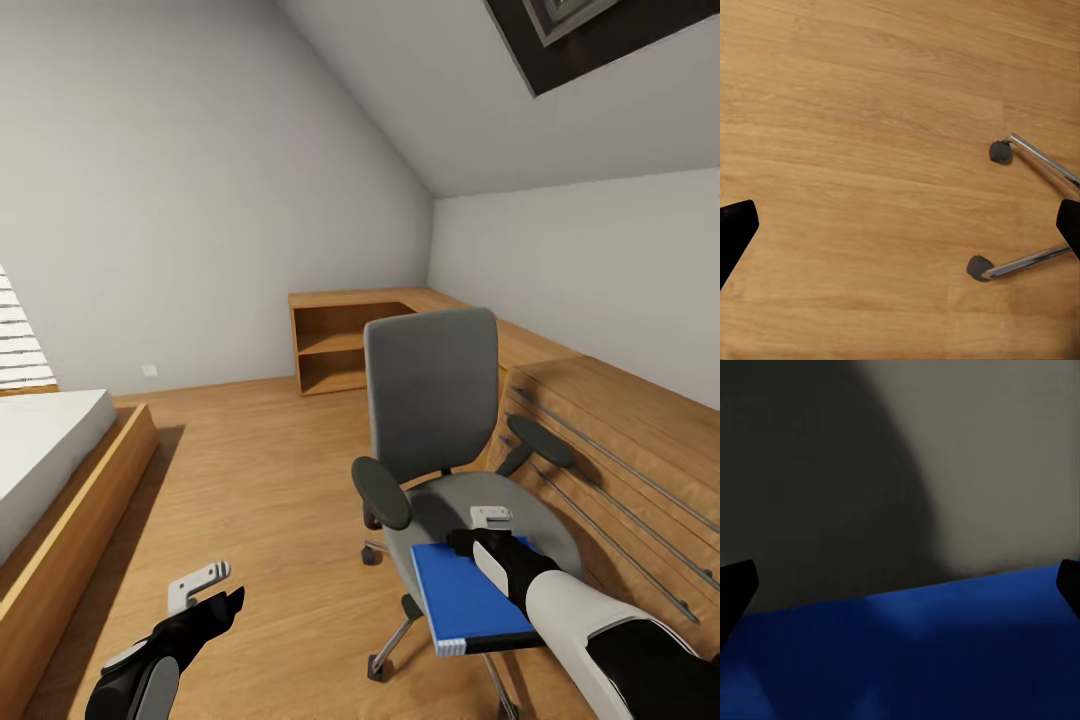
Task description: In the bedroom, organize the workspace by keeping the computer under the desk, ensuring the monitor is on the desk, placing the keyboard on the desk next to the monitor, placing the mouse on the desk next to the keyboard, moving the folder from the swivel chair onto the desk next to the mouse, stacking the notebook on top of the folder with the pen on top of the notebook, and positioning the swivel chair next to the desk.
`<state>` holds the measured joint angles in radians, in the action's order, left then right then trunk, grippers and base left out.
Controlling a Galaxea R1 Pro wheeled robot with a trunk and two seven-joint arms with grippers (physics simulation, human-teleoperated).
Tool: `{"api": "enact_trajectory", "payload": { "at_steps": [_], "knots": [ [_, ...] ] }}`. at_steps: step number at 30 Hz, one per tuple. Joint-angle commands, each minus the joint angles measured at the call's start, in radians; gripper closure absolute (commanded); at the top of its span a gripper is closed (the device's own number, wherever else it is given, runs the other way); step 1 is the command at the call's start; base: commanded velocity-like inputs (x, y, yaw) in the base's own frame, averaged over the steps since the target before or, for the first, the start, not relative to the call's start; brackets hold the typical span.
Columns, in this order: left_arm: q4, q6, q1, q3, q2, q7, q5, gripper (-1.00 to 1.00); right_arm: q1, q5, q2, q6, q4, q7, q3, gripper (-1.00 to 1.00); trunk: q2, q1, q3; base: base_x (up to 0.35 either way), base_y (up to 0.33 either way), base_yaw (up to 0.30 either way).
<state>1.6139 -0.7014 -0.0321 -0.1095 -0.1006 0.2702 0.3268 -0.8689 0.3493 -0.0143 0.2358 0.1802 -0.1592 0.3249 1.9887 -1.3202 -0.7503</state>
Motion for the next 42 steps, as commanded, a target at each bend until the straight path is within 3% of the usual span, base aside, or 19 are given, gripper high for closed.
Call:
{"api": "enact_trajectory", "payload": {
  "at_steps": [1, 23, 42],
  "knots": [
    [0.001, -0.004, 0.000, -0.001, -0.001, 0.007, 0.011, -1.00, 0.001, 0.013, -0.001, 0.006, -0.007, -0.006, 0.013, -1.00, 0.000, 0.000, -0.001, -0.006, 0.000, 0.000],
    [0.001, -0.004, 0.000, -0.002, -0.001, 0.007, 0.011, -1.00, 0.001, 0.014, -0.001, -0.001, -0.003, -0.005, 0.011, -1.00, -0.147, 0.081, 0.065, -0.001, 0.000, 0.000],
    [0.001, -0.004, -0.001, -0.002, -0.001, 0.007, 0.011, -1.00, 0.001, 0.014, -0.002, -0.003, -0.001, -0.005, 0.010, -1.00, -0.147, 0.081, 0.065, 0.000, 0.000, 0.000]
  ]
}}
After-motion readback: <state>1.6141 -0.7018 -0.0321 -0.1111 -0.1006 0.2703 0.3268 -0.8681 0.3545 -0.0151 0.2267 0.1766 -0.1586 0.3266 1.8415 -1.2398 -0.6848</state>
